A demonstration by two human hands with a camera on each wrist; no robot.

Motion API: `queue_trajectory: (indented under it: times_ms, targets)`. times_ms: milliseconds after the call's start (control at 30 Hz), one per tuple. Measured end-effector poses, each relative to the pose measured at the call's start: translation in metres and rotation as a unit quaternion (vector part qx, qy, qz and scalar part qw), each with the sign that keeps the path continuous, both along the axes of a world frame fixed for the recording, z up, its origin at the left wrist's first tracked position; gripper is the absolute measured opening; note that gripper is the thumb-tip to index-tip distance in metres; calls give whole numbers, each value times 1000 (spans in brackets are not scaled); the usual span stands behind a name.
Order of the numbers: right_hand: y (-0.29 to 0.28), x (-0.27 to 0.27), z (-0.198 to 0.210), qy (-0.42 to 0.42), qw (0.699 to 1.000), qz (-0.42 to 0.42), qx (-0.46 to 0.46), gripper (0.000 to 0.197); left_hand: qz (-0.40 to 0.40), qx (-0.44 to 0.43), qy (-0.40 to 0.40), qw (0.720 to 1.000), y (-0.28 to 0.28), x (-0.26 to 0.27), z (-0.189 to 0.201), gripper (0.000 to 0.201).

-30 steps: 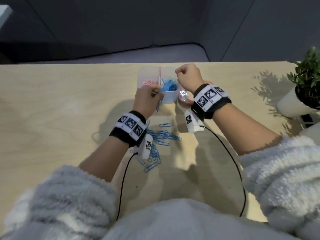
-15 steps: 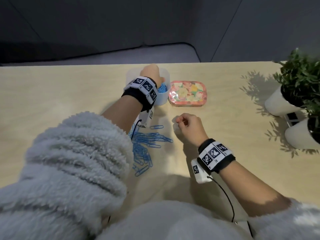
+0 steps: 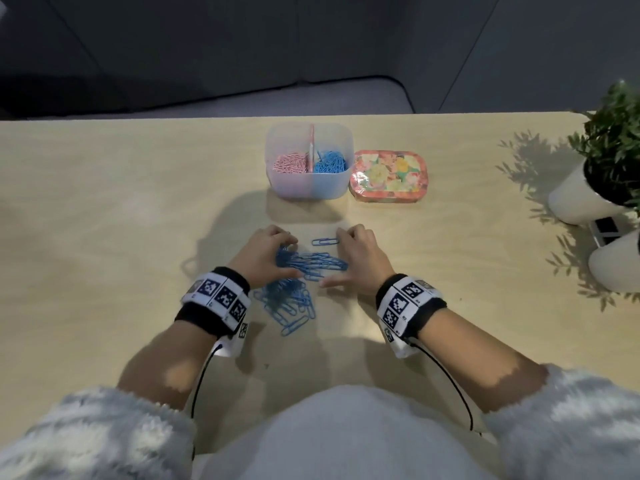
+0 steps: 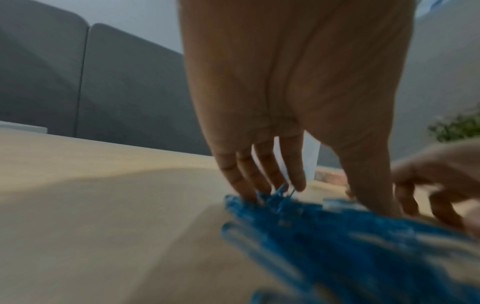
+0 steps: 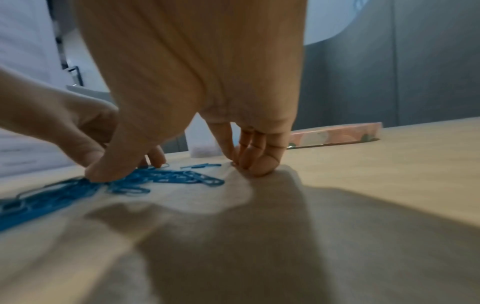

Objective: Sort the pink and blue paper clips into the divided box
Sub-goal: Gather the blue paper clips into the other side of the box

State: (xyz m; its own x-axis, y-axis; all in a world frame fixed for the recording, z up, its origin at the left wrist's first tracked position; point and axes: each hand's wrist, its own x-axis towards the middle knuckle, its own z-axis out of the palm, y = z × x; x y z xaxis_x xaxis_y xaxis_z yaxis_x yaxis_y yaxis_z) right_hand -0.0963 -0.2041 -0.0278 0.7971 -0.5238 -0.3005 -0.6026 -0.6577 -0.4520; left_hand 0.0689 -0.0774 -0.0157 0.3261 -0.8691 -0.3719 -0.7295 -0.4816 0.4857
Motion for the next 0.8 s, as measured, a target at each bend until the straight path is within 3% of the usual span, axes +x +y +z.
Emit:
queue_trajectory:
  times_ms: [133, 333, 500, 667, 800]
  targets:
    - [12, 18, -2, -20, 998, 48, -28, 68, -8, -13, -32, 999, 10, -5, -7, 53]
    - [21, 19, -4, -46, 996, 74, -10, 33, -59, -39, -166, 984, 4, -26, -8, 29]
    - [25, 13, -7, -23, 994, 92, -47, 24, -135, -33, -253, 957, 2, -32, -12, 25]
    - [17, 3, -8, -25, 998, 49, -40, 15, -168, -44, -278, 945, 2, -26, -13, 26]
    - [3, 2, -5, -38, 999, -18, 29, 12, -119, -66, -292, 947, 4, -27, -8, 14]
